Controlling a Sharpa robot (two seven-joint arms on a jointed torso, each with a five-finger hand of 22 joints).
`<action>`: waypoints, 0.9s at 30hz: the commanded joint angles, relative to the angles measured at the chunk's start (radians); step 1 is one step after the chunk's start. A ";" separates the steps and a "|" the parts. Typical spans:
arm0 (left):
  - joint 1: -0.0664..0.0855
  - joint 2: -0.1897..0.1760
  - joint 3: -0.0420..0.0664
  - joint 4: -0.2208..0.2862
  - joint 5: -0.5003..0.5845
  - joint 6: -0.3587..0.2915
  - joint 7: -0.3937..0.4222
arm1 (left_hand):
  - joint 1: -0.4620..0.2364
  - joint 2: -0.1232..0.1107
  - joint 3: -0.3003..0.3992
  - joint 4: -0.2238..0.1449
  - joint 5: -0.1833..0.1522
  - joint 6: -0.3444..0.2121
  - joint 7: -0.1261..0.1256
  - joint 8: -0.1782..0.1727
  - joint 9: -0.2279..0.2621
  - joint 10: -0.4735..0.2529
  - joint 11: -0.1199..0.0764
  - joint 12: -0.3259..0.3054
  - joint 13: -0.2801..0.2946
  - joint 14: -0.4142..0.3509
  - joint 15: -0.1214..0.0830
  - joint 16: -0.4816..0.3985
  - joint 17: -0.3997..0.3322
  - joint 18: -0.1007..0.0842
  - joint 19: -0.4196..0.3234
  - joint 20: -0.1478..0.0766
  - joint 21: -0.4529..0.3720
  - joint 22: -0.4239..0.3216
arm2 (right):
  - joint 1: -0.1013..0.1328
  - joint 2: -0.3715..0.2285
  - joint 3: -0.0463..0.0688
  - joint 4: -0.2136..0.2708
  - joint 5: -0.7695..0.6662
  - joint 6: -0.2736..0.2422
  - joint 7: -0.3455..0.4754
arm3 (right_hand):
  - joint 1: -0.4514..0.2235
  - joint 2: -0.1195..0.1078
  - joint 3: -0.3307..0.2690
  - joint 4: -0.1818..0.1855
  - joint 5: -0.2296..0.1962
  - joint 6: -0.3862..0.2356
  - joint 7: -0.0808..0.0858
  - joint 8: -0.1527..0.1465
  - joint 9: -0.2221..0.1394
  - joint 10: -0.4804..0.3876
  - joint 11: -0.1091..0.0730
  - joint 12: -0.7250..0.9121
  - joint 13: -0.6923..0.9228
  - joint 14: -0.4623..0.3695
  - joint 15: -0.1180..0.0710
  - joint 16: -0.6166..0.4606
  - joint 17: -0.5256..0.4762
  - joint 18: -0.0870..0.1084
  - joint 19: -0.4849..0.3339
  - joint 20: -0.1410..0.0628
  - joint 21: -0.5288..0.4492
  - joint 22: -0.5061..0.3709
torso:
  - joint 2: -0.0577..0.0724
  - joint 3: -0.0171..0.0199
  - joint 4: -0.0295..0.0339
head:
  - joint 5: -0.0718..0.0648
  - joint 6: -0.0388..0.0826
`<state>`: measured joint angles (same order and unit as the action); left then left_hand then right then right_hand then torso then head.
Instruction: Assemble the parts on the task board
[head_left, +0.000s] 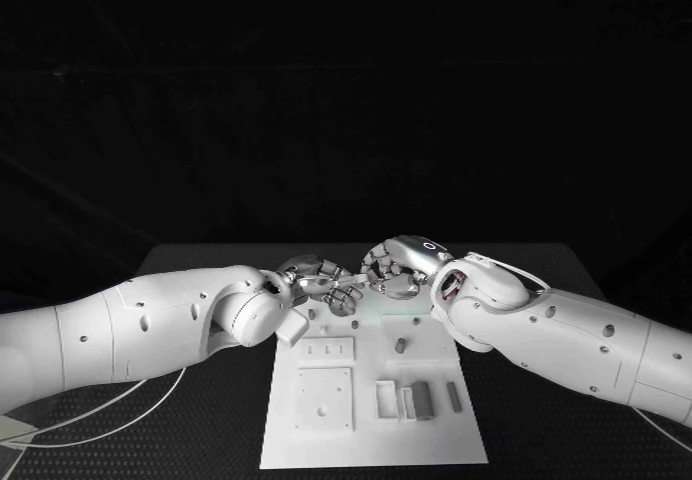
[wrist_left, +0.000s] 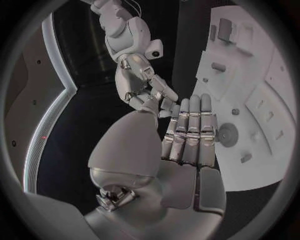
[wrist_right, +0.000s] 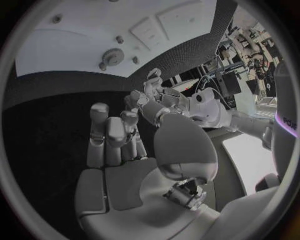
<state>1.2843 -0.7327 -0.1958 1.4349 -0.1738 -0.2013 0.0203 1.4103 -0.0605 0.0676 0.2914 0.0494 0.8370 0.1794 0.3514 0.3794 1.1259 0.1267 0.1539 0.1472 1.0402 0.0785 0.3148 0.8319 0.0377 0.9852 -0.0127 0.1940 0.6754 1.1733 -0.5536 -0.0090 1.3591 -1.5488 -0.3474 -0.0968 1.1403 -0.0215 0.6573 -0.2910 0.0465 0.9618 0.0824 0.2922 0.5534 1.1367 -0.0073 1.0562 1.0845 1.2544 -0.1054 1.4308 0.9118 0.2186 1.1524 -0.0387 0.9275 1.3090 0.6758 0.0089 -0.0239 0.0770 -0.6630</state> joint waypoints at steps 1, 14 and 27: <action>-0.001 0.001 0.000 0.006 0.032 0.002 0.003 | -0.009 -0.001 0.006 0.000 0.000 0.006 -0.003 0.001 -0.001 0.004 0.001 0.003 0.004 0.004 -0.001 0.005 0.010 0.004 0.001 -0.006 0.003 0.004 | -0.001 0.003 0.000 0.002 -0.001 0.010 -0.013 | -0.012 0.000 0.005 -0.001 0.004 0.027 0.021 0.014 0.014 0.006 -0.001 -0.005 -0.001 0.001 -0.009 -0.002 -0.001 0.043 0.007 -0.004 0.002 0.017 | 0.001 0.0003 -0.0008 | 0.000 0.001; -0.001 0.000 0.000 0.008 0.042 0.010 -0.002 | -0.014 -0.002 0.007 0.000 0.000 0.002 -0.002 -0.005 -0.003 0.000 0.001 0.004 0.017 0.005 -0.005 0.015 0.035 0.001 0.004 -0.012 0.008 0.014 | -0.005 0.008 0.000 0.021 0.000 0.019 -0.016 | -0.013 -0.001 0.005 -0.001 0.004 0.028 0.021 0.013 0.014 0.007 -0.002 -0.006 -0.002 0.003 -0.010 -0.003 -0.002 0.043 0.008 -0.004 0.002 0.016 | 0.002 0.0019 0.0005 | -0.003 -0.003; -0.001 0.000 0.001 0.013 0.070 -0.011 0.008 | -0.008 0.001 0.010 -0.001 0.000 0.002 0.002 -0.008 -0.004 0.000 0.000 0.007 0.027 0.005 -0.008 0.019 0.050 -0.001 0.003 -0.015 0.010 0.021 | -0.006 0.014 0.000 0.024 0.014 0.019 -0.013 | -0.013 -0.001 0.005 -0.001 0.004 0.029 0.020 0.013 0.015 0.008 -0.002 -0.006 -0.003 0.004 -0.010 -0.004 -0.003 0.043 0.009 -0.005 0.002 0.015 | 0.004 0.0000 0.0044 | -0.008 -0.004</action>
<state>1.2830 -0.7356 -0.1966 1.4427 -0.1246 -0.2080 0.0149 1.4050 -0.0658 0.0732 0.2913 0.0494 0.8378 0.1785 0.3477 0.3773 1.1259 0.1267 0.1577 0.1723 1.0437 0.0750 0.3292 0.8807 0.0230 0.9864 -0.0218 0.1985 0.6957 1.1683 -0.5439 -0.0087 1.3784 -1.5398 -0.3405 -0.1144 1.1319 -0.0240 0.6571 -0.2912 0.0464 0.9625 0.0818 0.2922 0.5534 1.1367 -0.0073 1.0562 1.0829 1.2556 -0.1104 1.4308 0.9106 0.2186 1.1579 -0.0407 0.9274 1.3090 0.6785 0.0102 -0.0217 0.0706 -0.6666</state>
